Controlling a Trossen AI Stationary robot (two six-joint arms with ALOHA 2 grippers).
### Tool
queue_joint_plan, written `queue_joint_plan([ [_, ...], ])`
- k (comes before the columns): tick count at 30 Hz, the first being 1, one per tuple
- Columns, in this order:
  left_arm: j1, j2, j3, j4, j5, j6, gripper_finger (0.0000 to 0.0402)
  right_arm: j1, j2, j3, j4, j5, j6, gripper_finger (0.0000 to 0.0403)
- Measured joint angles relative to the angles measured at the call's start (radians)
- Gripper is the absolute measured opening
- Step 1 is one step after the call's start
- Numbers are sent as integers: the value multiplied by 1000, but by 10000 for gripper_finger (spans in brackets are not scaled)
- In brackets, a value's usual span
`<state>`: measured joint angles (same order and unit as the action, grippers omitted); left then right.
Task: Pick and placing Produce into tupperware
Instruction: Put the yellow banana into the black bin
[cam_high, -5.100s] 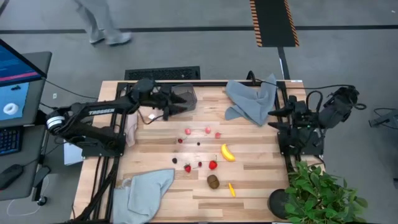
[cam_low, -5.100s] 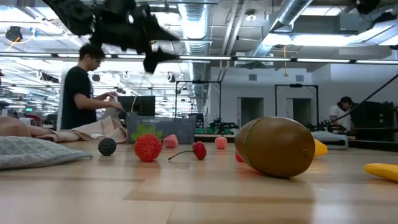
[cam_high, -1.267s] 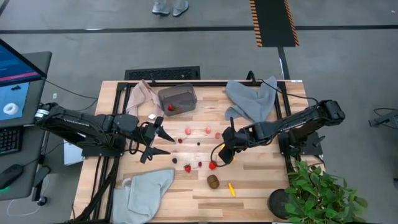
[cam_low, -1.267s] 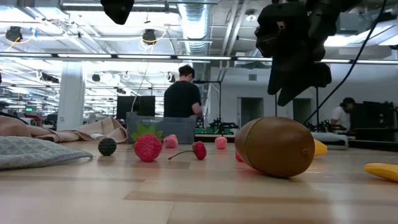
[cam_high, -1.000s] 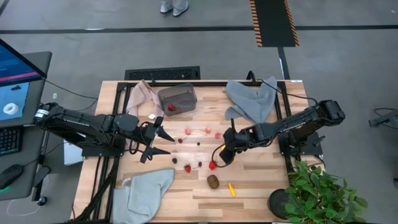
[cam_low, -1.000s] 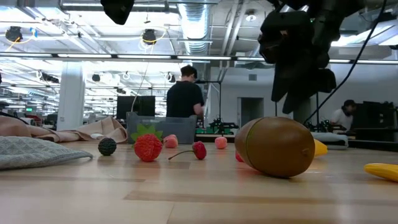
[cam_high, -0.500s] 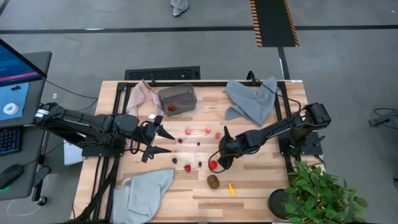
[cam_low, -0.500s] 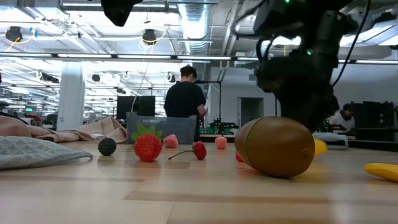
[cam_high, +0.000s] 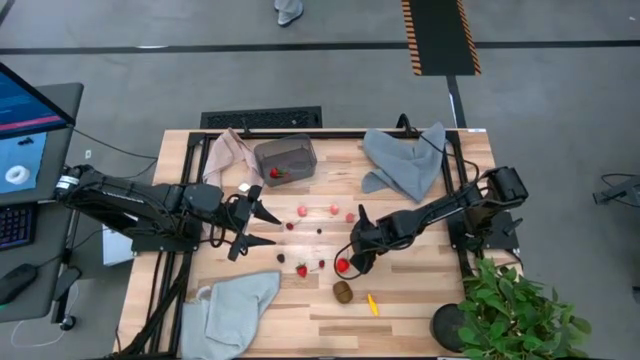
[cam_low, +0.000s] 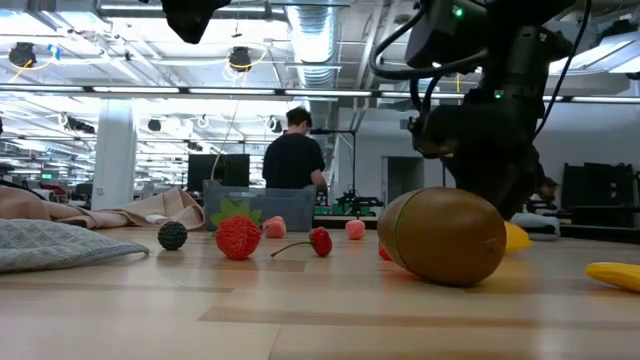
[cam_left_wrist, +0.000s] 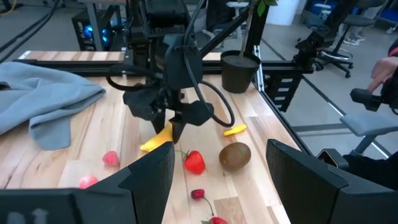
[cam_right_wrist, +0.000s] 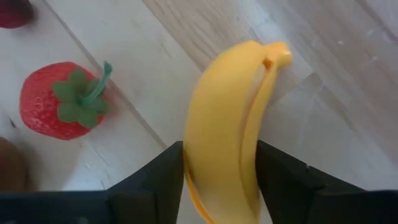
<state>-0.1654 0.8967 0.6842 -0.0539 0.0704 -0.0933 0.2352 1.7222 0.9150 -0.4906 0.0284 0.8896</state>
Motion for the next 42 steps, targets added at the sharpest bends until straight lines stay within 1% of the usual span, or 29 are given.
queue_joint_plan([
  [5, 0, 0, 0, 0, 0, 0, 245, 0, 0, 1, 17, -1, -7, 168],
  [8, 0, 0, 0, 0, 0, 0, 245, 0, 0, 1, 26, -2, -7, 160],
  [15, 0, 0, 0, 0, 0, 0, 245, -10, 0, 0, 28, -2, -7, 182],
  [21, 0, 0, 0, 0, 0, 0, 245, -28, 0, 13, 30, 1, -38, 159],
  [23, 0, 0, 0, 0, 0, 0, 245, -30, 0, 29, 31, 3, -51, 157],
  [28, 0, 0, 0, -1, 0, 0, 245, -47, 0, 68, 31, 7, -76, 180],
  [30, 0, 0, 0, -1, 0, 0, 245, -57, 0, 85, 32, 7, -89, 183],
  [36, 0, 0, 0, -2, 0, -1, 245, -100, 0, 141, 31, 23, -165, 154],
  [38, 0, 0, 0, -2, 0, -1, 245, -119, 0, 165, 32, 25, -190, 153],
  [42, 0, 0, 0, -2, 0, -1, 245, -160, 0, 208, 35, 26, -231, 178],
])
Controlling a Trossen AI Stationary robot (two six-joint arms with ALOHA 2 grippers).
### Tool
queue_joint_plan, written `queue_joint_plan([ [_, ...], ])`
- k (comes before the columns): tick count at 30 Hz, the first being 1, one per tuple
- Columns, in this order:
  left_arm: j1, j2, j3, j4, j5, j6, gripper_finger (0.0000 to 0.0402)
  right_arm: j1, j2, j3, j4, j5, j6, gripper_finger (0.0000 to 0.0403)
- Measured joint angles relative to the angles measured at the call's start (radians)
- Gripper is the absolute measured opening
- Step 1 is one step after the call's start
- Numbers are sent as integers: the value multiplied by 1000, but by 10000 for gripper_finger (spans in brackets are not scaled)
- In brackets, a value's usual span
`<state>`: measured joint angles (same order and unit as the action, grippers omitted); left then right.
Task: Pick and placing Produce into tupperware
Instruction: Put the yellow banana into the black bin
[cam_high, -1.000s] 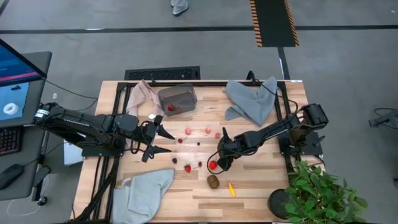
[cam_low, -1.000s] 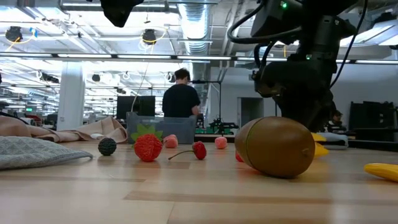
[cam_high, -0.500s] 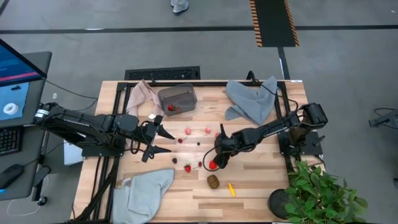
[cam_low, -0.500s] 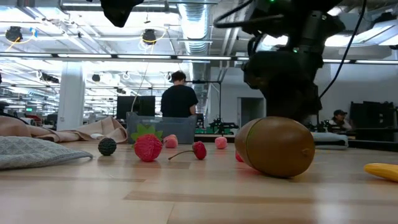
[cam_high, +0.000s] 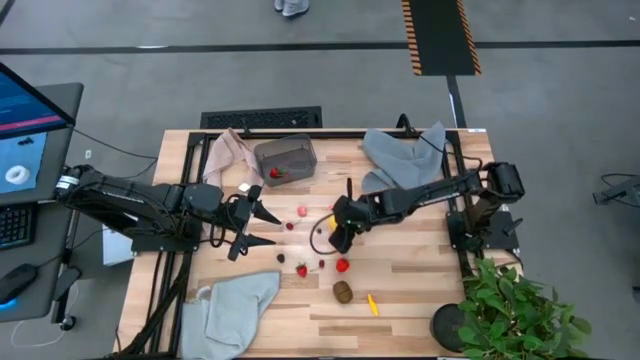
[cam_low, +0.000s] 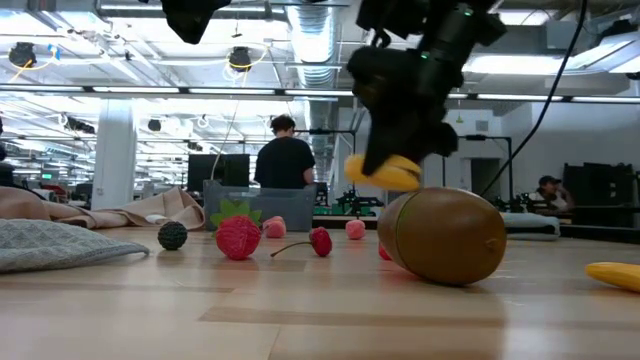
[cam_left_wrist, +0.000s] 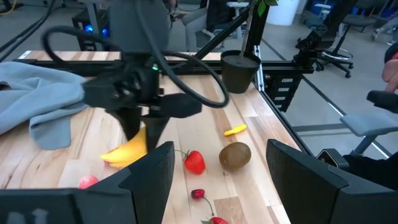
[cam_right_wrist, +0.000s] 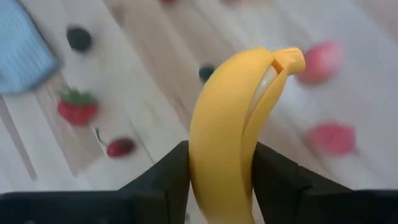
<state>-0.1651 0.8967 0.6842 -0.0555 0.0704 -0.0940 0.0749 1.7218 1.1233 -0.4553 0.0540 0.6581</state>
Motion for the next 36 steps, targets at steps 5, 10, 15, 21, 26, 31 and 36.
queue_joint_plan([
  [5, 0, 0, 0, 0, -1, 0, 245, -53, -1, 47, 28, 0, -50, 183],
  [10, 0, 0, 0, 0, -7, 1, 245, -91, -1, 93, 61, -2, -101, 155],
  [15, 0, 0, 0, -3, -7, 2, 245, -128, -1, 138, 109, -4, -129, 175],
  [21, 0, 0, 0, -20, -7, 1, 245, -177, -2, 176, 165, -4, -155, 177],
  [26, 0, 0, 0, -25, -7, 2, 245, -220, -2, 179, 257, -25, -177, 154],
  [31, 0, 0, 0, -26, -8, 2, 245, -276, -2, 179, 332, -61, -165, 179],
  [36, 0, 0, 0, -28, -8, 2, 245, -323, -2, 180, 364, -68, -162, 188],
])
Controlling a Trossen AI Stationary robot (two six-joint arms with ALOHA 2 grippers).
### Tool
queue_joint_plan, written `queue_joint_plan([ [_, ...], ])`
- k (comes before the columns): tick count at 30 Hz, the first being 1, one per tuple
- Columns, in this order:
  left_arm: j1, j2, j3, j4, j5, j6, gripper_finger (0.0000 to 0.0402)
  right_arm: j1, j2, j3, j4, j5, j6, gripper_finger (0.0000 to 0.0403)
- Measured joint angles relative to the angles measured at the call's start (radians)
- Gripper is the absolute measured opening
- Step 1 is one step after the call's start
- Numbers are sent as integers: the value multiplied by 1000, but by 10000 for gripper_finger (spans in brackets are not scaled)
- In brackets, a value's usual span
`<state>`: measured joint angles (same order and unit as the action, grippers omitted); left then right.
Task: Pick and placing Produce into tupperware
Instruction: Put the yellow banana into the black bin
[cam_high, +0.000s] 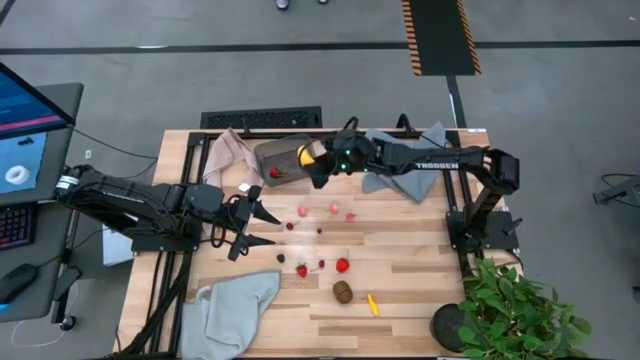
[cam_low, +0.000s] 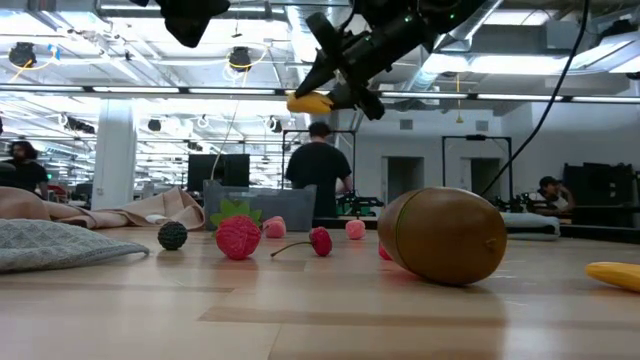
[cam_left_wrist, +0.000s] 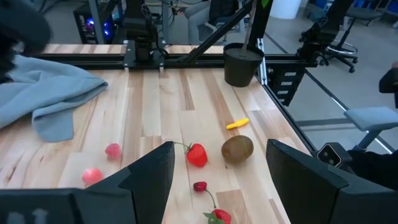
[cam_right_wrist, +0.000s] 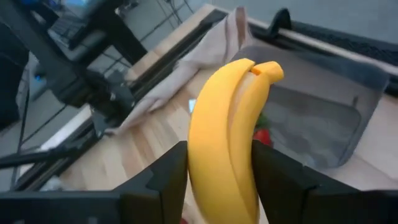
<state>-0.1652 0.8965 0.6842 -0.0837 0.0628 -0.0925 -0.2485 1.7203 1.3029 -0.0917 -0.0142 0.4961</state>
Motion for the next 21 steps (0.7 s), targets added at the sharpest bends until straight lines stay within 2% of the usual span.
queue_joint_plan([
  [4, 0, 0, 0, -7, 0, 0, 245, -19, 16, 2, 71, -44, 0, 156],
  [7, 0, 0, 0, -14, 0, 0, 245, -37, 20, 0, 97, -71, 9, 153],
  [14, 0, 0, 0, -17, 0, 0, 245, -81, 19, 1, 134, -68, 29, 193],
  [21, 0, 0, 0, -17, -1, 0, 245, -101, 19, 1, 160, -68, 12, 152],
])
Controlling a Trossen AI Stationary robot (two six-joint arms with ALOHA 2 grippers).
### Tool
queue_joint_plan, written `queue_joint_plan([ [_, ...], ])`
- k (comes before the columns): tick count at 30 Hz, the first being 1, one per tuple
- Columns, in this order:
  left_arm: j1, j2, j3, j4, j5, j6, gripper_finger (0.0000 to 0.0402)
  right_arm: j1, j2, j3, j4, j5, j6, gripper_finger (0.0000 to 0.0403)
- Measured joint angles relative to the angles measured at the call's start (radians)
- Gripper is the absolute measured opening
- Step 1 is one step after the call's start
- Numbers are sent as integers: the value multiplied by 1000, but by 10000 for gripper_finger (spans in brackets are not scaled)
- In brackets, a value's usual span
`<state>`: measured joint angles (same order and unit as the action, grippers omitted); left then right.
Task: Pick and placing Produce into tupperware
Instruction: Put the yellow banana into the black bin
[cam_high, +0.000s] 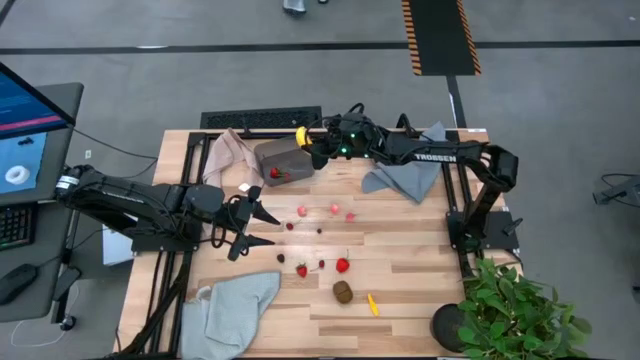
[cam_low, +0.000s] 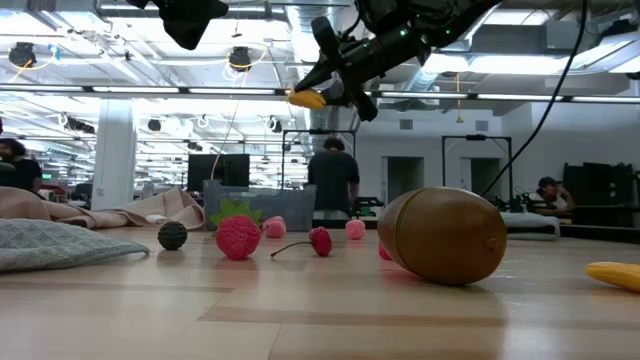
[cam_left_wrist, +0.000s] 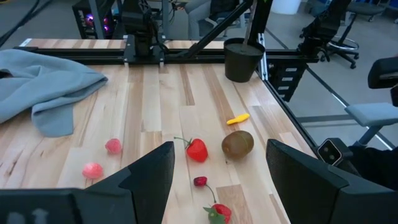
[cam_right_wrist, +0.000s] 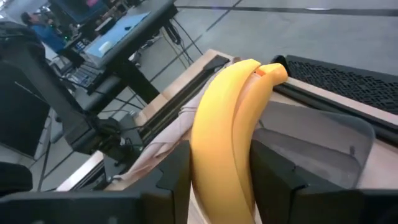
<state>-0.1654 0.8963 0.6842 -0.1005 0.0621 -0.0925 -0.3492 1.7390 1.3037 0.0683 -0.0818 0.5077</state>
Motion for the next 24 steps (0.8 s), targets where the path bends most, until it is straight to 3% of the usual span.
queue_joint_plan([
  [8, 0, 0, 0, 0, -26, 1, 245, -1, 4, 0, 43, 0, 15, 188],
  [12, 0, 0, 0, 0, -63, 0, 245, -2, 72, 44, 17, -27, 14, 166],
  [18, 0, 0, -1, -30, -115, -26, 245, 1, 251, 244, -18, -83, -2, 154],
  [24, -4, -1, -1, -44, -114, -54, 245, -1, 399, 440, -165, -108, -14, 203],
])
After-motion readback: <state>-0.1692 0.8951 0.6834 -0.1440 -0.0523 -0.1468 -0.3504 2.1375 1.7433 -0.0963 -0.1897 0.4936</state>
